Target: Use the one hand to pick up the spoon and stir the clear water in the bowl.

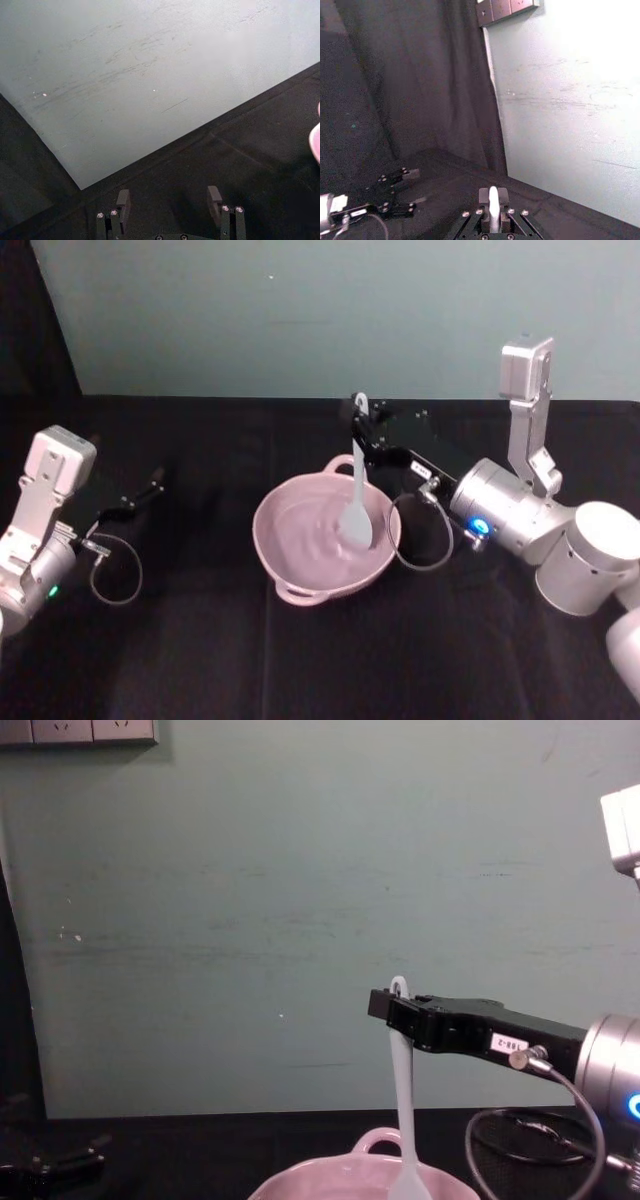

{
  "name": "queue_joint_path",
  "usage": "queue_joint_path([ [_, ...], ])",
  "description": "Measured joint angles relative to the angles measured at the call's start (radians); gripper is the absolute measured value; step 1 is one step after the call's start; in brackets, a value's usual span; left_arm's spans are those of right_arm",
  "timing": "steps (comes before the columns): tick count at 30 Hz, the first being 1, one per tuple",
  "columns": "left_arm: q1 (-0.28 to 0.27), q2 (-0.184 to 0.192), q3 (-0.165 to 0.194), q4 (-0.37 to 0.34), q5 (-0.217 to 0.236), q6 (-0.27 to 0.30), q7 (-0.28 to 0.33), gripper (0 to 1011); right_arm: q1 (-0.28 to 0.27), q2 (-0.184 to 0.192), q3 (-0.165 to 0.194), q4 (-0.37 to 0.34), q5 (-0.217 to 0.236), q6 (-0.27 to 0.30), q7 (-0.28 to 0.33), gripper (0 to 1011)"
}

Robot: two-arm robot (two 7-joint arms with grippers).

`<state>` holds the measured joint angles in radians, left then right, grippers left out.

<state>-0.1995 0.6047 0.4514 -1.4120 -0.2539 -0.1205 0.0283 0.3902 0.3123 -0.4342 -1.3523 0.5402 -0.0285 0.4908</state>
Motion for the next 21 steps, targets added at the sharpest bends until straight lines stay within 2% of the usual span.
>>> queue_joint_path([
  [6, 0.0, 0.0, 0.0, 0.0, 0.0, 0.0, 0.0, 1012, -0.037, 0.007, -0.01, -0.055, 0.0, 0.0, 0.001, 109],
  [11, 0.0, 0.0, 0.0, 0.0, 0.0, 0.0, 0.0, 1011, -0.032, -0.007, -0.027, -0.053, 0.0, -0.001, 0.01, 109],
  [15, 0.0, 0.0, 0.0, 0.0, 0.0, 0.0, 0.0, 1011, -0.009, -0.03, -0.046, -0.022, -0.001, -0.005, 0.021, 109],
  [21, 0.0, 0.0, 0.0, 0.0, 0.0, 0.0, 0.0, 1011, 0.052, -0.08, -0.073, 0.067, -0.003, -0.016, 0.045, 109],
])
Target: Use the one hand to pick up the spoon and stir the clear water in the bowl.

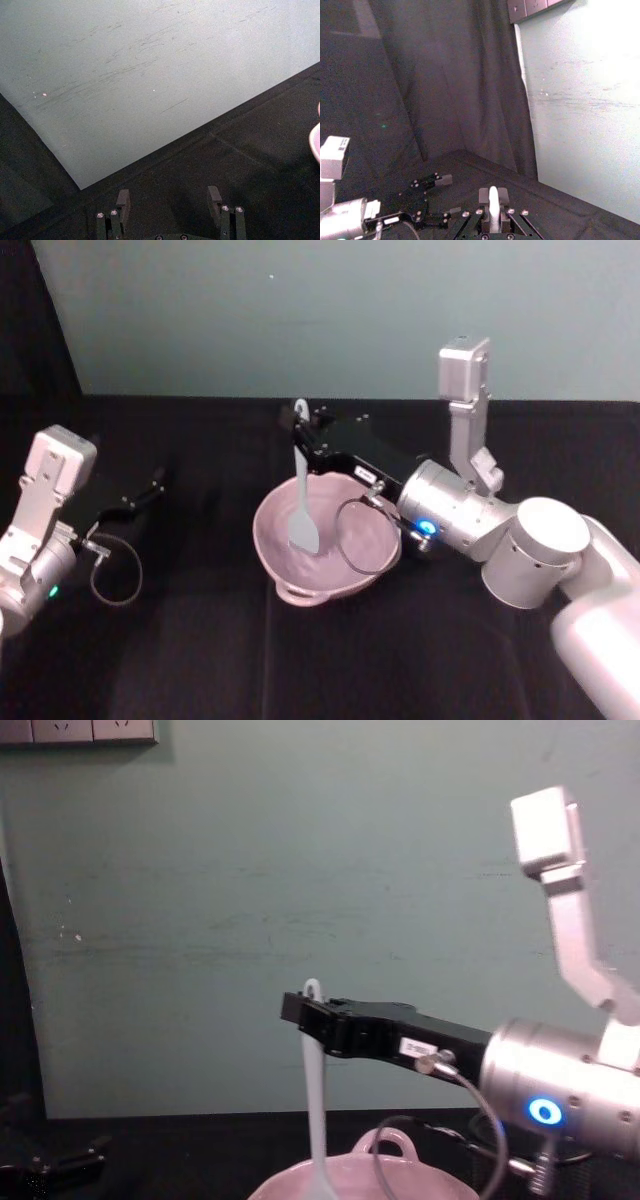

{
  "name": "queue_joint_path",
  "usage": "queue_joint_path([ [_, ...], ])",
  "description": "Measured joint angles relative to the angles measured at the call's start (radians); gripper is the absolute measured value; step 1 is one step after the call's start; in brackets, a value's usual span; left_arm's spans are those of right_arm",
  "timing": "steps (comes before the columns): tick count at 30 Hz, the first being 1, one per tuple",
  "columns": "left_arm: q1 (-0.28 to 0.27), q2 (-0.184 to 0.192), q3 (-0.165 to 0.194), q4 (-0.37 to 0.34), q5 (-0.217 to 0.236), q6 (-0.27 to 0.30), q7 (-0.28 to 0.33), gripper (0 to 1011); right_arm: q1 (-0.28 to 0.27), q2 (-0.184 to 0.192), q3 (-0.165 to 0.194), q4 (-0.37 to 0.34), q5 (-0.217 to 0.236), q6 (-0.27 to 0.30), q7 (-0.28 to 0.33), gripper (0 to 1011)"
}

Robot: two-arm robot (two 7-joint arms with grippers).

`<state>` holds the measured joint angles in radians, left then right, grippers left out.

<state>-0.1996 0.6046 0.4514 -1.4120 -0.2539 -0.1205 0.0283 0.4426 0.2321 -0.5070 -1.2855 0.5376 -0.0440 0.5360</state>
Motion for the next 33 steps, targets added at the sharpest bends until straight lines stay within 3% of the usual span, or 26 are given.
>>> queue_joint_path([
  [8, 0.0, 0.0, 0.0, 0.0, 0.0, 0.0, 0.0, 1011, 0.102, -0.068, -0.013, 0.162, -0.005, -0.025, 0.023, 109],
  [15, 0.0, 0.0, 0.0, 0.0, 0.0, 0.0, 0.0, 1011, 0.144, -0.088, 0.0, 0.231, -0.01, -0.037, 0.024, 109],
  [24, 0.0, 0.0, 0.0, 0.0, 0.0, 0.0, 0.0, 1011, 0.126, -0.06, 0.038, 0.202, -0.01, -0.038, 0.005, 109],
  [33, 0.0, 0.0, 0.0, 0.0, 0.0, 0.0, 0.0, 1011, 0.042, 0.009, 0.073, 0.082, -0.002, -0.007, -0.025, 109],
])
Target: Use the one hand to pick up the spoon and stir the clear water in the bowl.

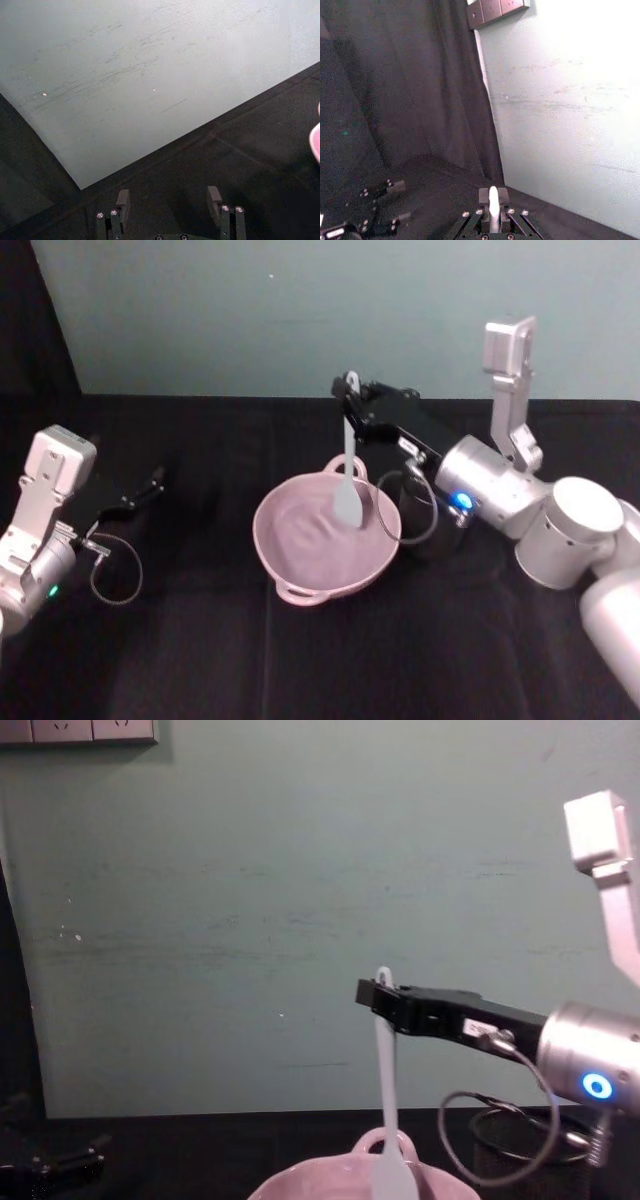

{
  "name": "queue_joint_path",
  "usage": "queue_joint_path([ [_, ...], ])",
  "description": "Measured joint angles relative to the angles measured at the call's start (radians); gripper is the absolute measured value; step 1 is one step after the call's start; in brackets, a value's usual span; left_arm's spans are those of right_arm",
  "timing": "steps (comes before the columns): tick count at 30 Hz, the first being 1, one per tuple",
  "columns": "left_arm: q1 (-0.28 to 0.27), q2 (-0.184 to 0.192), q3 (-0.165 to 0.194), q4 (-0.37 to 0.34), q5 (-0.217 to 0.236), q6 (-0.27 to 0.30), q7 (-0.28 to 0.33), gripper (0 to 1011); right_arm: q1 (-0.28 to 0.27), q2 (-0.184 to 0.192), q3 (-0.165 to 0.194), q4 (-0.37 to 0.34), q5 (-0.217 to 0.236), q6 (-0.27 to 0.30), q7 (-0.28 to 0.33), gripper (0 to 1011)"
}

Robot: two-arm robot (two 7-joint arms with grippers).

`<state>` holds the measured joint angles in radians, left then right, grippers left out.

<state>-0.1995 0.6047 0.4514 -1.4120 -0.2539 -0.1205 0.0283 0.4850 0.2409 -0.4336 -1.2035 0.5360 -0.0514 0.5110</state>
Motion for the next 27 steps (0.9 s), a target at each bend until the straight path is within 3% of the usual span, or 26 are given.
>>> queue_joint_path([
  [7, 0.0, 0.0, 0.0, 0.0, 0.0, 0.0, 0.0, 1011, -0.067, 0.043, 0.001, -0.1, -0.005, 0.021, -0.016, 109],
  [15, 0.0, 0.0, 0.0, 0.0, 0.0, 0.0, 0.0, 1011, -0.1, 0.061, -0.025, -0.172, -0.018, 0.044, -0.018, 109],
  [21, 0.0, 0.0, 0.0, 0.0, 0.0, 0.0, 0.0, 1011, -0.098, 0.047, -0.057, -0.184, -0.023, 0.052, -0.006, 109],
  [27, 0.0, 0.0, 0.0, 0.0, 0.0, 0.0, 0.0, 1011, -0.058, 0.007, -0.092, -0.137, -0.029, 0.049, 0.013, 109],
])
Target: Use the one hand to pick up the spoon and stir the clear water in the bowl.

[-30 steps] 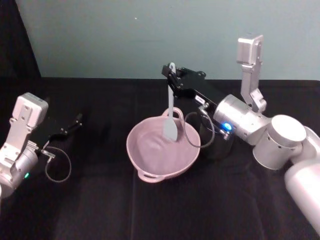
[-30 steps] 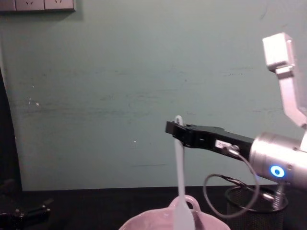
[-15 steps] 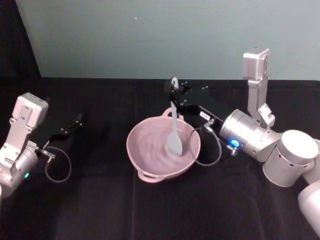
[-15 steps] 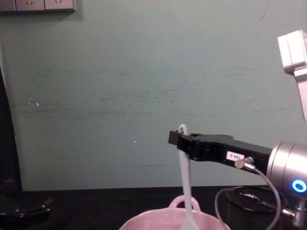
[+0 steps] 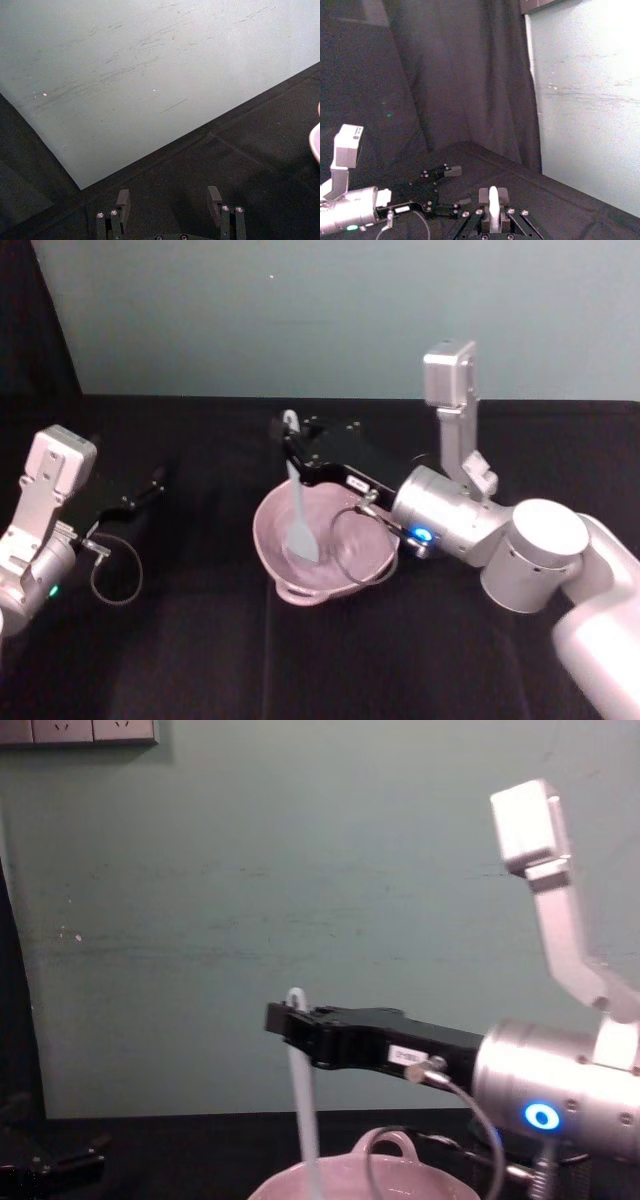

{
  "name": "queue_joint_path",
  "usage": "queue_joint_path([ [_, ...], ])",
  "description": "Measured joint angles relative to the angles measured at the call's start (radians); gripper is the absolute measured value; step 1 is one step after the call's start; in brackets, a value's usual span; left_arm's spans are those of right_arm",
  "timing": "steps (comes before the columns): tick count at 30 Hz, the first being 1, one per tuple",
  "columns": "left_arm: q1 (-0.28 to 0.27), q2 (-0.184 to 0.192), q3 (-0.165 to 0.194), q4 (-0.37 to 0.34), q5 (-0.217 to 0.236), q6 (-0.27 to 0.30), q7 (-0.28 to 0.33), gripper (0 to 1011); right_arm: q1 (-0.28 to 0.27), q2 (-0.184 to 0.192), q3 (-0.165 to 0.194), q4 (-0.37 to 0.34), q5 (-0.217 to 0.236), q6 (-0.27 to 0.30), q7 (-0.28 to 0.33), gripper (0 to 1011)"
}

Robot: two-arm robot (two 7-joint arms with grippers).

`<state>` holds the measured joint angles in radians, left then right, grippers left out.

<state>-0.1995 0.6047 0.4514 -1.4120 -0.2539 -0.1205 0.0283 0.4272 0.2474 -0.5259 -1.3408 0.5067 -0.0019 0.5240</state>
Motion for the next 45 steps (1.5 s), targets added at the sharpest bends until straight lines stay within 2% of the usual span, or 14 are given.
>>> queue_joint_path([
  [7, 0.0, 0.0, 0.0, 0.0, 0.0, 0.0, 0.0, 1011, 0.051, -0.042, -0.021, 0.07, -0.002, -0.013, 0.014, 109],
  [10, 0.0, 0.0, 0.0, 0.0, 0.0, 0.0, 0.0, 1011, 0.089, -0.07, -0.025, 0.132, -0.008, -0.027, 0.017, 109],
  [16, 0.0, 0.0, 0.0, 0.0, 0.0, 0.0, 0.0, 1011, 0.133, -0.092, -0.008, 0.201, -0.008, -0.042, 0.017, 109],
  [22, 0.0, 0.0, 0.0, 0.0, 0.0, 0.0, 0.0, 1011, 0.149, -0.084, 0.018, 0.229, -0.004, -0.044, 0.008, 109],
  [28, 0.0, 0.0, 0.0, 0.0, 0.0, 0.0, 0.0, 1011, 0.136, -0.058, 0.046, 0.211, 0.0, -0.041, -0.005, 109],
  [33, 0.0, 0.0, 0.0, 0.0, 0.0, 0.0, 0.0, 1011, 0.1, -0.026, 0.073, 0.163, 0.009, -0.034, -0.02, 109],
  [45, 0.0, 0.0, 0.0, 0.0, 0.0, 0.0, 0.0, 1011, -0.023, 0.041, 0.102, 0.004, 0.027, -0.019, -0.044, 109],
])
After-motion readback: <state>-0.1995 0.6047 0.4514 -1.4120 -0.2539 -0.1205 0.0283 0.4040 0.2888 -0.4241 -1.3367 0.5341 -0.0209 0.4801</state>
